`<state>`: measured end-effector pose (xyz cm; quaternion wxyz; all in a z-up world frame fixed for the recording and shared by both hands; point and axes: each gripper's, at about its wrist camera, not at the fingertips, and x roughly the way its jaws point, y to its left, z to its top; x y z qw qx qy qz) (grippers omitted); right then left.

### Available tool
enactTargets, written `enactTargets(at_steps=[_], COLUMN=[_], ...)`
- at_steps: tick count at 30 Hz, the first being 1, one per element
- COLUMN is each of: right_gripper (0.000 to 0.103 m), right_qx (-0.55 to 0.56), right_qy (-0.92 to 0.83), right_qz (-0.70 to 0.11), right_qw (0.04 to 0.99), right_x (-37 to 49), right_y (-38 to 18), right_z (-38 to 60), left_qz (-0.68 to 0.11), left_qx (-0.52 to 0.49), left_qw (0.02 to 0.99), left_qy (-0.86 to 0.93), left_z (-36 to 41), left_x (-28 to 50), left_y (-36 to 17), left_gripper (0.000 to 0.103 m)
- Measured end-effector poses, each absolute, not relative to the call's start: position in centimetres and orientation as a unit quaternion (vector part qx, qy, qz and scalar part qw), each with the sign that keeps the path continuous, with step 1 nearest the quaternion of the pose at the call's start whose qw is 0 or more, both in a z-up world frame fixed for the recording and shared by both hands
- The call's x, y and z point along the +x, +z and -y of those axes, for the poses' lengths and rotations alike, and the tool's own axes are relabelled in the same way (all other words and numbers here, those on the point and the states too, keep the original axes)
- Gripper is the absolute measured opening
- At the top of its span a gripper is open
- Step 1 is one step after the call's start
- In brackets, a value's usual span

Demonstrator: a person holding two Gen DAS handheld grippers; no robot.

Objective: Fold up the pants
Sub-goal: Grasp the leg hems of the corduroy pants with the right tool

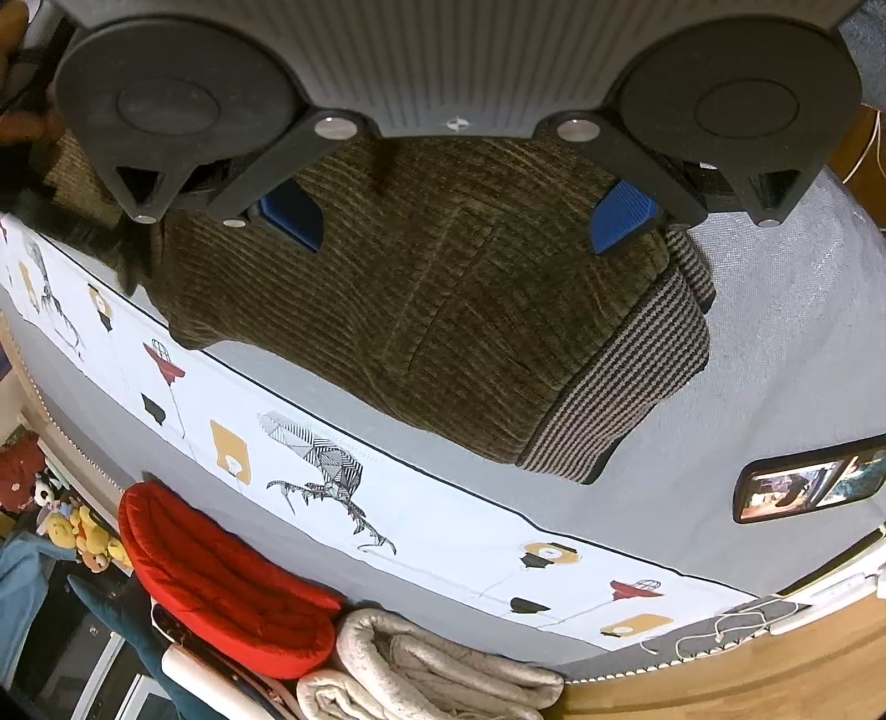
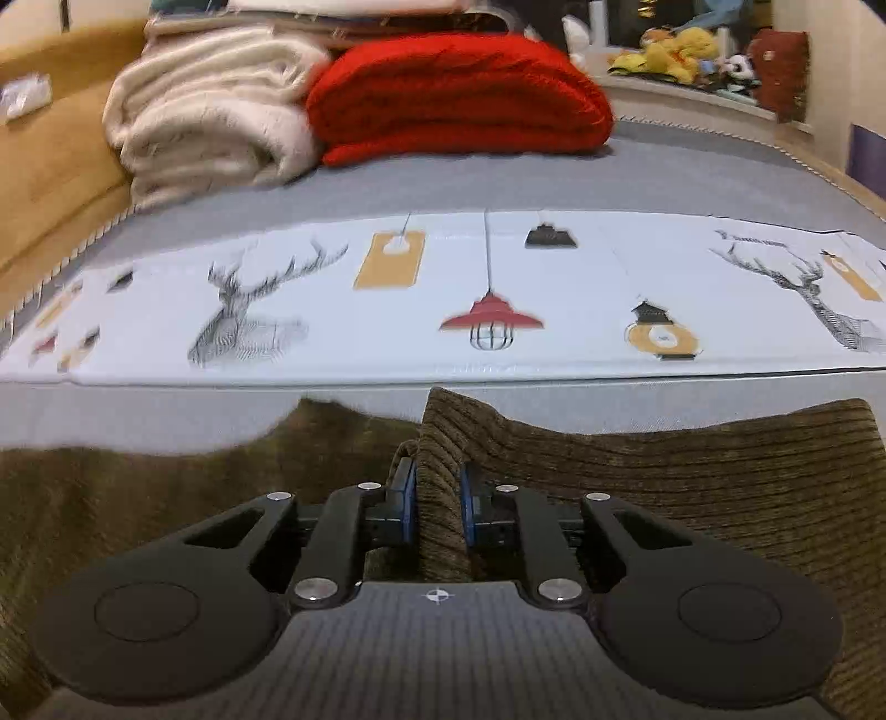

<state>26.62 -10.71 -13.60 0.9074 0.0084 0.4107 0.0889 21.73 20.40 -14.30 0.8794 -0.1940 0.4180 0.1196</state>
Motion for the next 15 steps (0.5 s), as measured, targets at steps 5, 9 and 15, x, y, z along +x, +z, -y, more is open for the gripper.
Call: enactTargets(at_steps=[5,9,15], right_gripper=[0.050,0.057,0.056], right_qx=[-0.006,0.044,-0.032], right_qy=[0.136,0.151,0.099], right_qz=[-0.399,-0.376,-0.334], right_qw=[0.907,0.913,0.937], right_x=[25.1,22.8,15.3], right_y=[-13.3,-11.0,-10.0], right_z=[10.1,11.3,12.7], left_qz=[-0.419,-0.419,-0.418], left_qx=[-0.194,-0.186,-0.185], left_qw=[0.878,0.880,0.880], left_qy=[0.124,0.125,0.126], left_z=[-20.3,-20.1,-19.9], left_x=[21.9,21.9,21.8], left_y=[-14.4,-14.4,-14.4], left_gripper=[0.103,0.103,0.103])
